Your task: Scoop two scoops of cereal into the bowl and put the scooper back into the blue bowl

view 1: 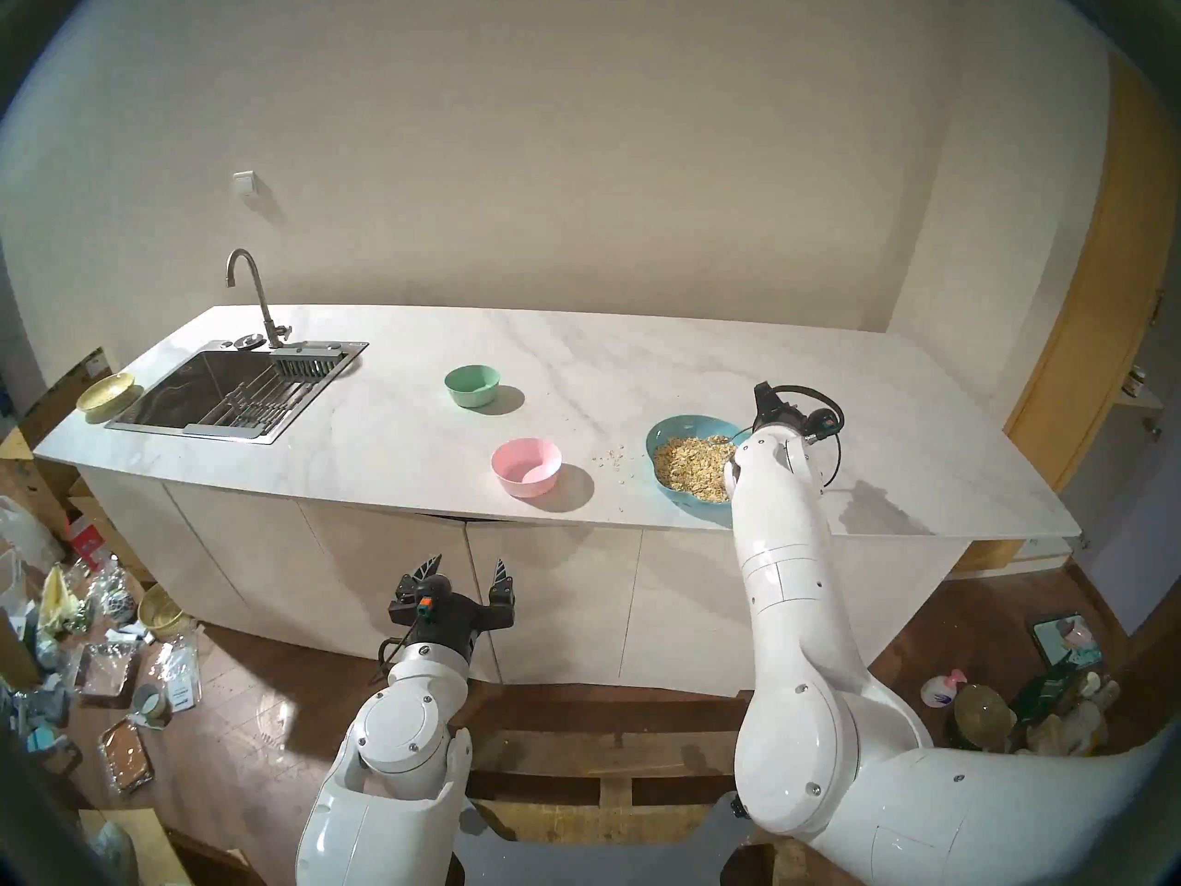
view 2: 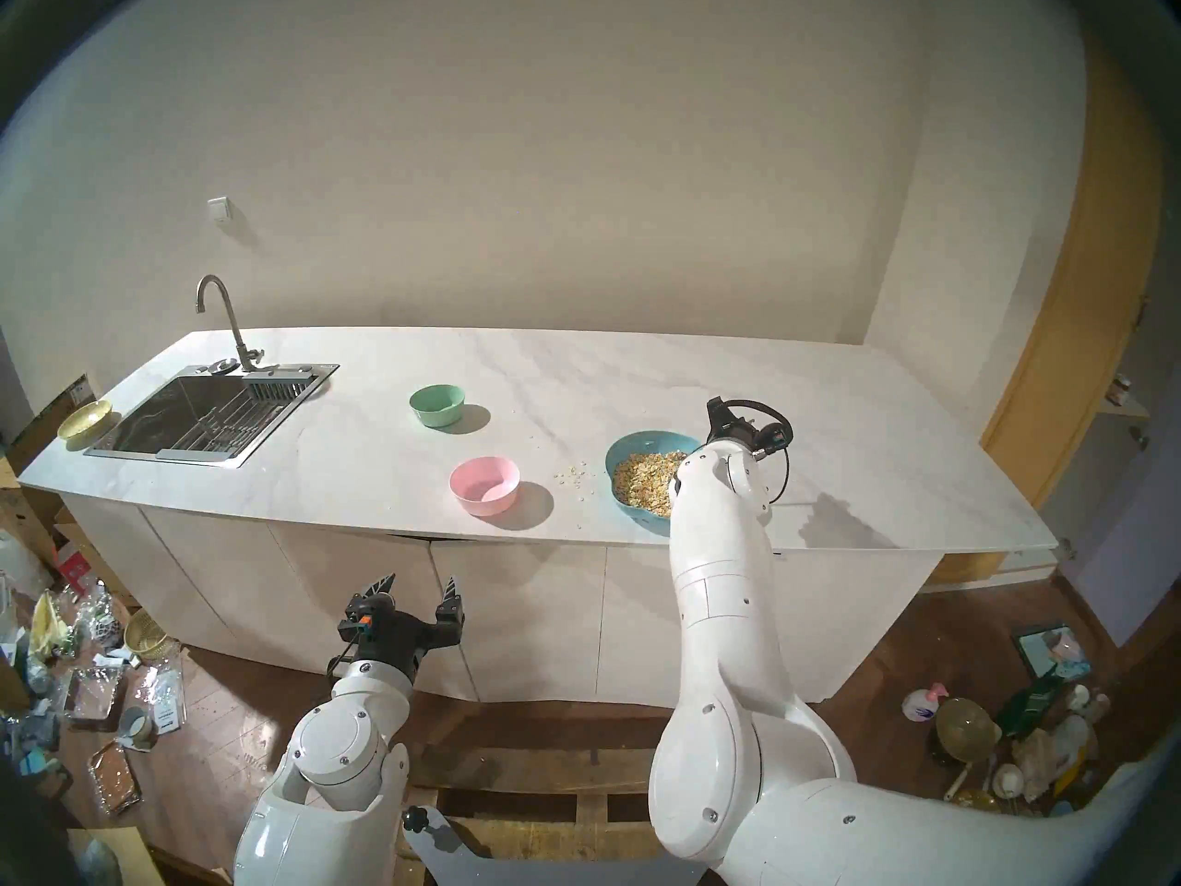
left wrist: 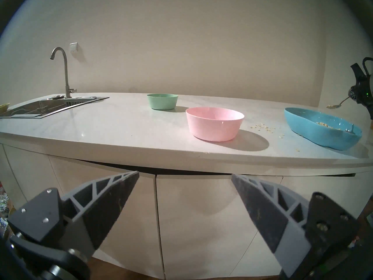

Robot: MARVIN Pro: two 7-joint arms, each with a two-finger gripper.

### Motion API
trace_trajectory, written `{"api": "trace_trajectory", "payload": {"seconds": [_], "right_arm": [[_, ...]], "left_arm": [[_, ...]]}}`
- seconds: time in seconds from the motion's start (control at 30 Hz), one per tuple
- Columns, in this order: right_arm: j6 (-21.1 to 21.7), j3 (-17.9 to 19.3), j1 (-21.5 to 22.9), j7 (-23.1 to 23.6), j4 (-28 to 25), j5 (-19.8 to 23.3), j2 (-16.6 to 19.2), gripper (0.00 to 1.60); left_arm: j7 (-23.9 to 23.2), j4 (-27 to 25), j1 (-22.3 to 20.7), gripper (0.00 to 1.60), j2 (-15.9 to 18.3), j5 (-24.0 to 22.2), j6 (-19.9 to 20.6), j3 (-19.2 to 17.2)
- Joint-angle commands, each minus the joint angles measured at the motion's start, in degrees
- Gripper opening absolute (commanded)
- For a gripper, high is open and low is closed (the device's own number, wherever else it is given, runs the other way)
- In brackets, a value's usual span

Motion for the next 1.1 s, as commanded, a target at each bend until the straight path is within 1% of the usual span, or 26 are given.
{"api": "trace_trajectory", "payload": {"seconds": [0.0, 0.13, 0.27, 0.4, 0.53, 0.8, 1.07], "right_arm": [[0.07, 0.37, 0.64, 0.63, -2.56, 1.32, -0.73, 0.0], [0.49, 0.97, 0.1, 0.48, -4.11, 2.39, -1.17, 0.0], [1.16, 0.79, -0.88, 0.41, -6.15, 2.67, -1.58, 0.0], [2.47, -0.1, -2.67, 0.64, -9.51, 3.3, -2.94, 0.0], [3.33, -1.22, -3.93, 0.83, -11.46, 3.64, -3.98, 0.0], [4.06, -4.01, -4.66, 0.79, -12.28, 3.82, -5.98, 0.0], [3.57, -7.25, -3.89, 0.36, -10.38, 3.96, -7.27, 0.0]], "left_arm": [[-0.27, -1.53, -0.27, 1.6, 0.02, -0.15, -0.29, 0.14], [-0.26, -1.51, -0.28, 1.6, 0.02, -0.14, -0.3, 0.14], [-0.26, -1.5, -0.29, 1.6, 0.02, -0.14, -0.31, 0.14], [-0.25, -1.49, -0.29, 1.6, 0.01, -0.13, -0.31, 0.14], [-0.25, -1.49, -0.3, 1.6, 0.02, -0.13, -0.31, 0.14], [-0.23, -1.46, -0.31, 1.6, 0.01, -0.12, -0.32, 0.14], [-0.24, -1.47, -0.31, 1.6, 0.01, -0.13, -0.32, 0.14]]}}
